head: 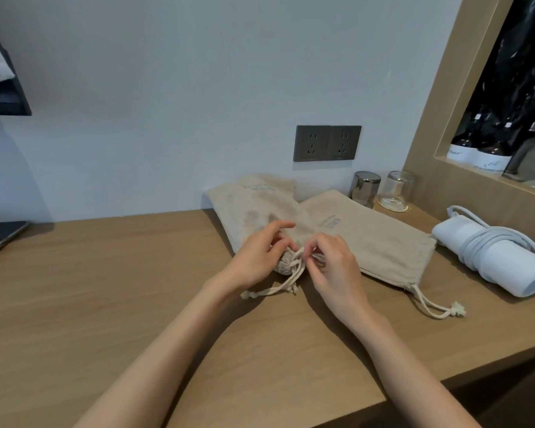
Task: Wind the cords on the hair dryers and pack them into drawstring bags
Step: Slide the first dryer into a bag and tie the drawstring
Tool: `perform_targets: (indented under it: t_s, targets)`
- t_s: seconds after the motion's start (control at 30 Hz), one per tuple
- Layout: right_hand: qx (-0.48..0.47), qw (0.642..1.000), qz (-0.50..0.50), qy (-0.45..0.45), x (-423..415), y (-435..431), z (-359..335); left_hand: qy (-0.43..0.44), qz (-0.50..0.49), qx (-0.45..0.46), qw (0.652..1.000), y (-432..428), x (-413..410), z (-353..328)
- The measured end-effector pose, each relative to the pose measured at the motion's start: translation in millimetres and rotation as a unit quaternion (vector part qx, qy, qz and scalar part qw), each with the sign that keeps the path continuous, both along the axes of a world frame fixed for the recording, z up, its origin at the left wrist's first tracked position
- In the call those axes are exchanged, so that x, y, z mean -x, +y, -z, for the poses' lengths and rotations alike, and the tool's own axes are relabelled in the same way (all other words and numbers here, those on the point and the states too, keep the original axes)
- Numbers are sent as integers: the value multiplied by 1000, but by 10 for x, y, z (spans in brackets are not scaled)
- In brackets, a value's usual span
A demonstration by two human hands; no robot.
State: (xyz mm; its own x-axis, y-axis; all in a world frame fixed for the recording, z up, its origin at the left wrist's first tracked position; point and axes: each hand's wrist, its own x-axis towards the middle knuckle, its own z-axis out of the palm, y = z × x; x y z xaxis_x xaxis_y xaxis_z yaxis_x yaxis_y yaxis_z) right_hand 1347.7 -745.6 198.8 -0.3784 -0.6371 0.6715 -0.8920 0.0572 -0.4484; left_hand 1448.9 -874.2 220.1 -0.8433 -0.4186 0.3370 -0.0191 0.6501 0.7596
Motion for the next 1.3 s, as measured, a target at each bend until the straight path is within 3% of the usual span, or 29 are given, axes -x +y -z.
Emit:
perform_targets:
  t_s: [0.13, 0.27, 0.43, 0.57, 0.77, 0.97, 1.1, 1.17, 1.3]
  targets:
    - [24, 1000, 17, -4, -3, -26, 1, -13, -7, 30, 999, -20, -1, 31]
    - [49, 997, 12, 56, -8, -50, -16, -14, 3, 44, 999, -17, -4, 18]
    - [47, 993, 20, 107, 19, -69, 4, -32, 64, -2, 997, -39, -18, -17]
    - [68, 996, 22, 51, 10, -66, -11, -41, 69, -14, 997, -76, -53, -2]
    - [77, 992, 16, -94, -35, -79, -49, -21, -7, -34, 999, -77, -89, 109]
    - [31, 984, 13, -173, 33, 40, -55, -30, -100, 138, 985, -38, -214, 77]
    - [-7, 974, -10, -228, 77, 126, -42, -58, -130, 161, 977, -19, -259, 87]
    - [-14, 965, -21, -262, 107, 137, -45, -46, -116, 123, 985, -2, -242, 99]
    - [15, 923, -61, -380, 132, 142, -65, -26, -59, -48, 997, 6, -261, -8]
